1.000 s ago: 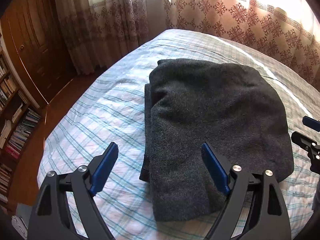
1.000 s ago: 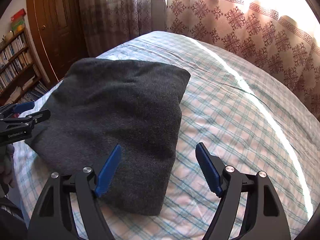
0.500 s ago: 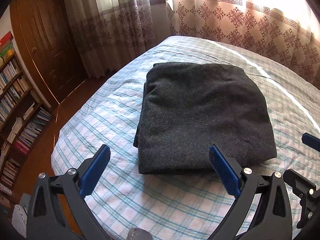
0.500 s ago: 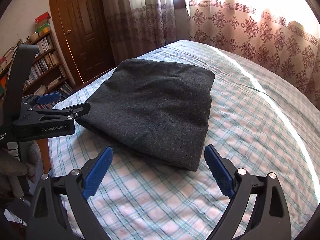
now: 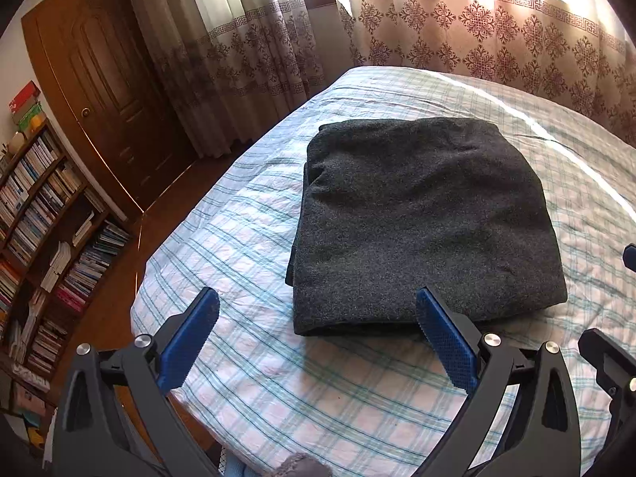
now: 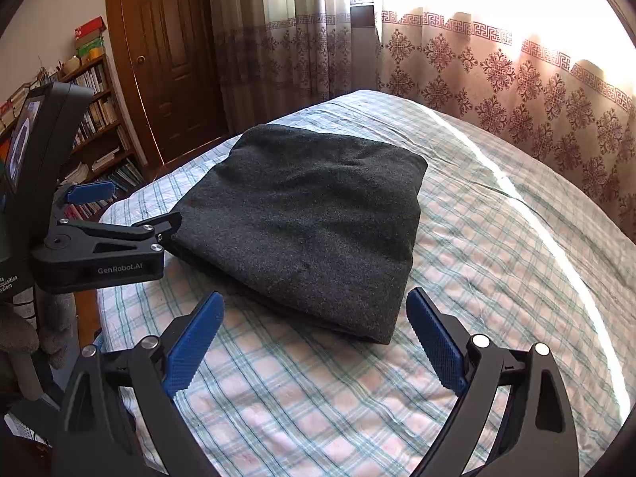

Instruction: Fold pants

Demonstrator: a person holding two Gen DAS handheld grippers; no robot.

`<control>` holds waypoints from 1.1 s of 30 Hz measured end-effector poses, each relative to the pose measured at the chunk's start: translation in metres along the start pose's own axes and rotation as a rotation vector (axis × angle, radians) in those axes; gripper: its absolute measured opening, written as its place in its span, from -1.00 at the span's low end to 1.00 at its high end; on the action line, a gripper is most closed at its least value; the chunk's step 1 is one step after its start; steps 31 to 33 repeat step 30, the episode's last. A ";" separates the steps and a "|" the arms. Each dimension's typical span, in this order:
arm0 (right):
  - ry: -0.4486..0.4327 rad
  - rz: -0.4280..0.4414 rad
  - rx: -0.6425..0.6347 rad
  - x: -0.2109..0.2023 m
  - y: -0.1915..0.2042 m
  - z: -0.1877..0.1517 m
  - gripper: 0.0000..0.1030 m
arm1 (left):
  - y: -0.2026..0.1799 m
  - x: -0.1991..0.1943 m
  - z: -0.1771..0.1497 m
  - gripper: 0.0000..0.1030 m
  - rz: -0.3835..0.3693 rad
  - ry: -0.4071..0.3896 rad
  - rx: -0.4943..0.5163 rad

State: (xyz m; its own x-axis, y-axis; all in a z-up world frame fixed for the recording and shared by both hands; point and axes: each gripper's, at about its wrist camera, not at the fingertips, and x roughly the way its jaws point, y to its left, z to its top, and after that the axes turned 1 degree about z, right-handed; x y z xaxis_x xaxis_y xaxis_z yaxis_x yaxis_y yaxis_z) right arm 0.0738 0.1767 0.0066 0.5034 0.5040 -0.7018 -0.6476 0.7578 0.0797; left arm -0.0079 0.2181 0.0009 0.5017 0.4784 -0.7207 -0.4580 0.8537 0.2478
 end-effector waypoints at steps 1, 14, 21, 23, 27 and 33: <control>0.002 -0.003 0.003 0.001 0.000 0.000 0.79 | -0.001 0.000 -0.001 0.95 -0.006 0.003 0.003; 0.010 -0.013 0.020 0.005 -0.003 0.001 0.79 | 0.001 0.007 -0.001 0.95 -0.038 0.024 -0.002; 0.009 -0.020 0.025 0.005 -0.005 0.001 0.79 | 0.000 0.006 0.000 0.95 -0.040 0.022 0.000; 0.008 -0.023 0.027 0.005 -0.006 0.000 0.79 | -0.002 0.006 0.000 0.95 -0.046 0.023 0.003; 0.015 -0.049 0.045 0.005 -0.014 -0.003 0.79 | -0.003 0.008 -0.001 0.95 -0.063 0.038 -0.008; 0.028 -0.075 0.077 0.006 -0.025 -0.008 0.79 | -0.008 0.015 -0.005 0.95 -0.111 0.081 -0.022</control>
